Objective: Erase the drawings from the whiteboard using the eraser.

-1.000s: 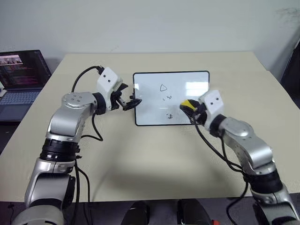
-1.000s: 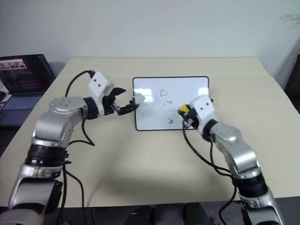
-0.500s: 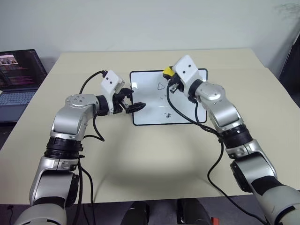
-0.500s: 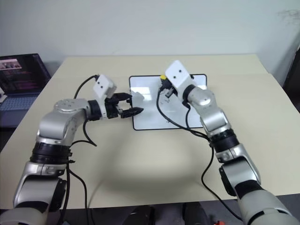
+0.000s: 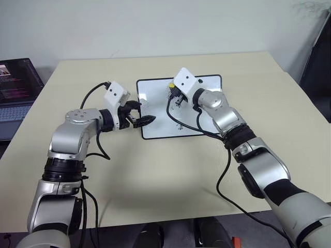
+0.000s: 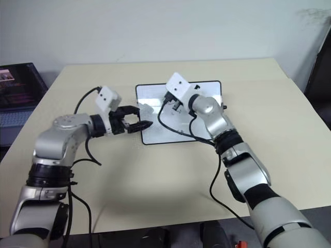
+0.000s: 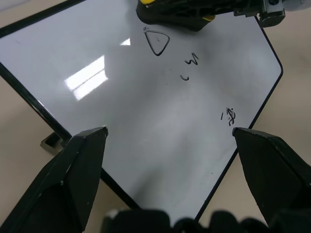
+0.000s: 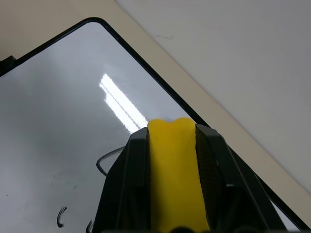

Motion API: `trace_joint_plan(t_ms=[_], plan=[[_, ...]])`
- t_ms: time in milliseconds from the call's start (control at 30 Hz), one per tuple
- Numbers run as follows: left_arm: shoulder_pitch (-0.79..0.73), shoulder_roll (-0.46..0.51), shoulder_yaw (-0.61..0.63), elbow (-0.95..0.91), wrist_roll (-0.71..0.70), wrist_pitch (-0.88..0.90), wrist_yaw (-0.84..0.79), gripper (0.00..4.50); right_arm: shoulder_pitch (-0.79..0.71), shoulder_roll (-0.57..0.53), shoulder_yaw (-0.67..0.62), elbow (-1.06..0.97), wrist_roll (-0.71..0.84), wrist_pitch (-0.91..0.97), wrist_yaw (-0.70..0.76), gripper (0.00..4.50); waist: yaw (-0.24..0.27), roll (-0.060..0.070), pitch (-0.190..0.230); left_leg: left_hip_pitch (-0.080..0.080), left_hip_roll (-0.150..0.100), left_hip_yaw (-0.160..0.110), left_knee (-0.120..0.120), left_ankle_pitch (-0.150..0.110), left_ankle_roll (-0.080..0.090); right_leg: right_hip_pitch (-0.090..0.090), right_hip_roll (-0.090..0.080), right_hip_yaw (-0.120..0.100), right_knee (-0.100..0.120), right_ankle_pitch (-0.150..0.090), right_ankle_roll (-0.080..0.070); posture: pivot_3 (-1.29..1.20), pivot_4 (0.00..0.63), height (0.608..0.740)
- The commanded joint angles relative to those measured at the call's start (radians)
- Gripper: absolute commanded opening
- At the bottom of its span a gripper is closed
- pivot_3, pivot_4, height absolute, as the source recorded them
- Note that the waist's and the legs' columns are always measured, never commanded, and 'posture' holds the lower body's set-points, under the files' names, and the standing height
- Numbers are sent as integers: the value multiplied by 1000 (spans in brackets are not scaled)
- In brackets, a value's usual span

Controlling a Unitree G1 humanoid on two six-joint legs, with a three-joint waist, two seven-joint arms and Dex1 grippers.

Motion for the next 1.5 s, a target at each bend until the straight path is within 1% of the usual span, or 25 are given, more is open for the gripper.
trace_joint_plan(t_ms=[33, 133, 300, 500, 633, 767, 900, 967, 1033, 1100, 1333, 1500], plan=[[-35, 23, 58, 32, 27, -43, 63, 4500, 12, 20, 36, 25, -38, -5, 46, 965, -2, 0, 0, 1, 0, 0, 0, 0, 0, 0, 0, 0, 0, 0, 0, 0, 150, 740], [-49, 32, 81, 83, 46, -64, 110, 4500, 31, 33, 58, 27, -59, -13, 72, 965, -4, -1, -1, 2, 2, 0, 0, 1, -2, 1, 0, 0, 1, 2, -3, 0, 150, 740], [-49, 37, 84, 96, 46, -69, 108, 4500, 24, 40, 55, 36, -77, -20, 59, 965, -2, -1, -1, 4, 6, 0, 0, 3, -4, 1, 7, 0, 2, 4, -6, 0, 150, 740], [-15, 46, 68, 35, 16, -31, 50, 4500, -37, 16, 3, 48, -75, -23, -8, 965, -1, -1, -1, 4, 8, -1, -1, 4, -7, 1, 9, 0, 2, 6, -8, 0, 150, 740], [6, 48, 67, -1, 2, -11, 24, 4500, -40, -7, -4, 73, -75, -22, -15, 965, 0, -1, -1, 4, 8, -1, -1, 4, -7, 1, 9, 0, 2, 6, -8, 0, 150, 740], [7, 44, 70, -5, 4, -6, 23, 4500, -4, 5, 15, 67, -84, -17, 18, 965, 0, -1, -1, 4, 9, 0, -1, 4, -7, 1, 9, 0, 2, 6, -8, 0, 150, 740], [3, 41, 70, -6, 3, -4, 22, 4500, 53, 19, 57, 39, -99, 9, 94, 965, 0, -2, -2, 5, 9, 0, -1, 4, -7, 2, 9, 0, 2, 6, -8, 0, 150, 740], [4, 42, 71, -3, 3, -5, 20, 4500, 82, 19, 79, 12, -107, 22, 134, 965, -3, -2, -2, 7, 9, 1, -1, 4, -7, 4, 10, 1, 2, 6, -9, 0, 150, 740], [4, 44, 72, 5, 5, -9, 18, 4500, 97, 18, 87, -8, -111, 32, 145, 965, -3, -2, -2, 13, 10, 1, -2, 4, -6, 9, 10, 1, 2, 7, -9, 0, 150, 740], [4, 45, 74, 11, 7, -11, 19, 4500, 90, 16, 72, -19, -108, 33, 121, 965, -2, -2, -2, 17, 10, 1, -2, 2, -3, 13, 11, 0, 2, 7, -9, 0, 150, 740], [10, 46, 76, 20, 10, -16, 18, 4500, 15, 14, -35, -55, -35, 64, 58, 965, 2, -2, -2, 16, 10, -3, -2, 4, -5, 14, 11, -2, 2, 9, -10, 0, 150, 740], [13, 44, 77, 18, 9, -14, 18, 4500, 7, -4, -53, -25, -49, 68, 39, 965, 2, -2, -2, 14, 10, -3, -3, 4, -6, 12, 11, -1, -1, 9, -10, 0, 150, 740]])
